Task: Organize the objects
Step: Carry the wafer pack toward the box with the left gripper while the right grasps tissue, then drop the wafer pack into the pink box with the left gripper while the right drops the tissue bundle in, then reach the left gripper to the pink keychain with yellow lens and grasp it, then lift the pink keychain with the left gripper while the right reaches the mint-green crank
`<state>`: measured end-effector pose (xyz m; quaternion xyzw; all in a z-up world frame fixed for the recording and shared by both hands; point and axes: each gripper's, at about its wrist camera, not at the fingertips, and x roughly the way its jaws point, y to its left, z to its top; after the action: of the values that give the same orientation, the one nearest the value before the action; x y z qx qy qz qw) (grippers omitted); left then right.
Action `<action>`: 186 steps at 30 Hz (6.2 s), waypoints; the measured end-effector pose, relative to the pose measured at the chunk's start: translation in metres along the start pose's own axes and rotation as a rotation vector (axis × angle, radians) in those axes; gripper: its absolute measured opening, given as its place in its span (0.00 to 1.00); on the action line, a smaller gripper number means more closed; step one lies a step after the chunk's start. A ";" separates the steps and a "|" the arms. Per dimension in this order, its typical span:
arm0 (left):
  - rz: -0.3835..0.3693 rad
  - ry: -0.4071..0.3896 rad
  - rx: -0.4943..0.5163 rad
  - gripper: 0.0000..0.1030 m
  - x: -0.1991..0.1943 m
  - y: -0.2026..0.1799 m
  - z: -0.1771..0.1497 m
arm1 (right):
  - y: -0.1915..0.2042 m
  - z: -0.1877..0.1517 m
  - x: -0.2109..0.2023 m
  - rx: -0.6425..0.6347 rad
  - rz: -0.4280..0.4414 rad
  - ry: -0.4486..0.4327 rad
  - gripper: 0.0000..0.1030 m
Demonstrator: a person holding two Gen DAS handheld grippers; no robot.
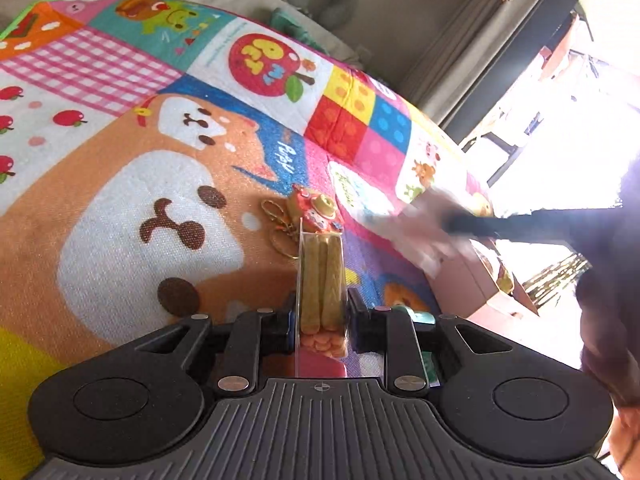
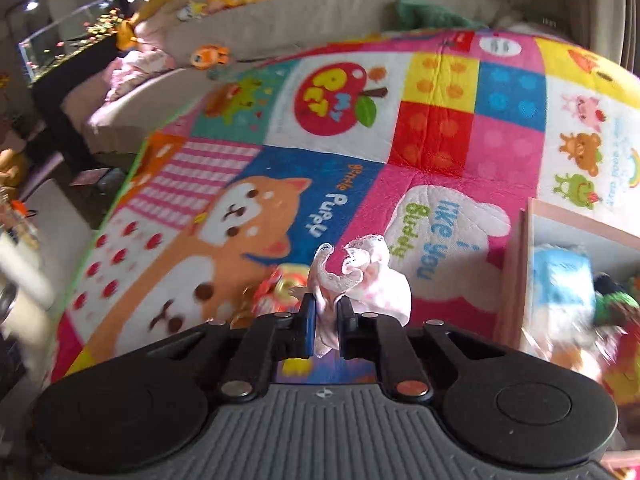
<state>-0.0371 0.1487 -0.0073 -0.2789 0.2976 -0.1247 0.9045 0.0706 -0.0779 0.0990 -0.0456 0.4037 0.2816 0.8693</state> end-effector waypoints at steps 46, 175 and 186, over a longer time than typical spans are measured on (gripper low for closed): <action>-0.273 0.365 0.029 0.27 0.285 -0.227 0.090 | -0.138 -0.149 -0.138 0.182 -0.271 -0.342 0.23; 0.188 0.184 0.579 0.49 0.102 -0.078 0.063 | -0.034 -0.159 -0.027 0.031 -0.227 -0.074 1.00; 0.258 0.178 0.845 0.56 0.107 -0.107 0.025 | -0.032 -0.159 -0.028 0.031 -0.228 -0.072 1.00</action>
<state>0.0562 0.0303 0.0208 0.1659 0.3295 -0.1451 0.9181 -0.0345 -0.1662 0.0085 -0.0674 0.3686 0.1762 0.9102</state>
